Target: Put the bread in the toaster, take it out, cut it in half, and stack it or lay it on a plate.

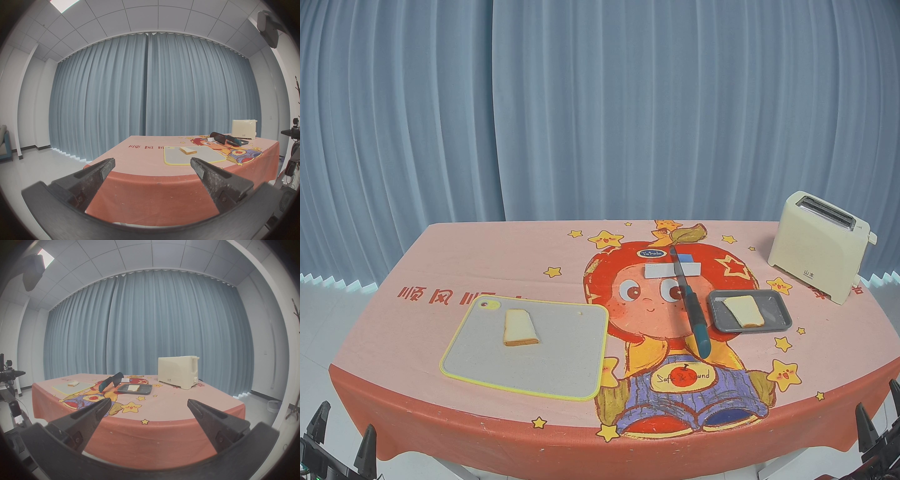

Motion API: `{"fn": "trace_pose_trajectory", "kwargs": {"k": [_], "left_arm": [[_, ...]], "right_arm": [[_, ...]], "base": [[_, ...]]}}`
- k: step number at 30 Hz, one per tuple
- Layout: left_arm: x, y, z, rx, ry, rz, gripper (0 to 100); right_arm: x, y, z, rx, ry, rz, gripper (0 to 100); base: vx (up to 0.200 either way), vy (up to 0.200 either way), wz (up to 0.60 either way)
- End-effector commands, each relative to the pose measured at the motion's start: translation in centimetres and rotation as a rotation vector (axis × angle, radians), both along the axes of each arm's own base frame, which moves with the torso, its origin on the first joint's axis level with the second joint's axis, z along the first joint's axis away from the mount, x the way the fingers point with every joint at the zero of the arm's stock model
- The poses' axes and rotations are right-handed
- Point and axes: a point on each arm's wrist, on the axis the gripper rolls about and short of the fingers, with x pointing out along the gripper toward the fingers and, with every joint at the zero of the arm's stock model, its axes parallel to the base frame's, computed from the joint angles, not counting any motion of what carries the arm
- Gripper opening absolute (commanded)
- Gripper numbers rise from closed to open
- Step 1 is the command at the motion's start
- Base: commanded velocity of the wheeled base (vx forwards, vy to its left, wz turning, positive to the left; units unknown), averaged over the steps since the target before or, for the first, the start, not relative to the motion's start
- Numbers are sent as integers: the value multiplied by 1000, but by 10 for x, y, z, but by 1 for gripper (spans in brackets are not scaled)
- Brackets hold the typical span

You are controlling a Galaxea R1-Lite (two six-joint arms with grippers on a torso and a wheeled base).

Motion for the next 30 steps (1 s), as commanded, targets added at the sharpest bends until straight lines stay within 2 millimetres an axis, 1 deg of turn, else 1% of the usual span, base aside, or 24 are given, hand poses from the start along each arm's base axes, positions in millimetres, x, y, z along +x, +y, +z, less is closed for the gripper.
{"fn": "trace_pose_trajectory", "kwargs": {"k": [1,13,22,26,30], "left_arm": [[1,0,-5,-1,19,1,100],[1,0,-5,-1,18,1,100],[1,0,-5,-1,19,1,100],[1,0,-5,-1,19,1,100],[1,0,-5,-1,19,1,100]], "right_arm": [[-3,0,-4,3,-33,-18,100],[-3,-1,-4,34,-41,-81,100],[-4,0,-4,-3,-58,-24,100],[-4,-2,-3,44,-78,-95,100],[-4,-2,-3,44,-78,-99,100]], "base": [[0,0,0],[0,0,0],[0,0,0],[0,0,0],[0,0,0]]}}
